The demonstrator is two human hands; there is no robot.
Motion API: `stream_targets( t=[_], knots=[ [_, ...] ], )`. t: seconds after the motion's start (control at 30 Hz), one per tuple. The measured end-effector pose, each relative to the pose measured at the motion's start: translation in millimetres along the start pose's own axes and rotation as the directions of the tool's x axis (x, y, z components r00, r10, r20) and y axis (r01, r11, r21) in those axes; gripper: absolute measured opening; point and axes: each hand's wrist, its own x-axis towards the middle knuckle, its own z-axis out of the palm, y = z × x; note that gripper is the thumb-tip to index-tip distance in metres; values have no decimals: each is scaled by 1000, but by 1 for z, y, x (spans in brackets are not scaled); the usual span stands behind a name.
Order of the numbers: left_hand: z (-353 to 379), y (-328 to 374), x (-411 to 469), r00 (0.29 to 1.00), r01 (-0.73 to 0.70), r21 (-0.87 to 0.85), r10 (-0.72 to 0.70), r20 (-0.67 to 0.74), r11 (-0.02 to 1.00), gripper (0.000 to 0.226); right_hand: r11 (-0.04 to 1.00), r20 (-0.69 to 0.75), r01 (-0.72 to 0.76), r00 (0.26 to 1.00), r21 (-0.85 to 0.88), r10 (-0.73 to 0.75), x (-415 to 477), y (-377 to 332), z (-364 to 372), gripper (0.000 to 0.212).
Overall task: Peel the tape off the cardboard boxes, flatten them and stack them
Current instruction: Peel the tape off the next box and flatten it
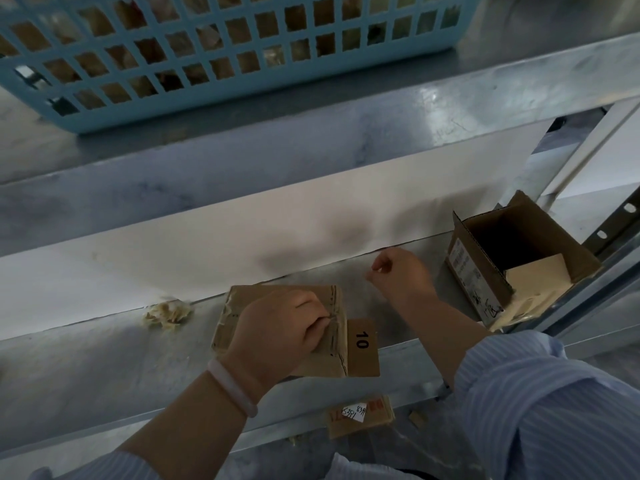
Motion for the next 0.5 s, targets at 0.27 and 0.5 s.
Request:
stream_targets(
  t=[0.27, 0.5],
  knots=[
    [-1, 0, -2, 1000, 23, -16, -23, -4, 1000, 18, 997, 65, 79, 995, -9, -79, 1, 5, 1, 39],
    [1, 1, -3, 999, 42, -31, -42, 4, 999, 20, 992, 4, -51, 999, 118, 51, -4, 7, -6, 17]
  ],
)
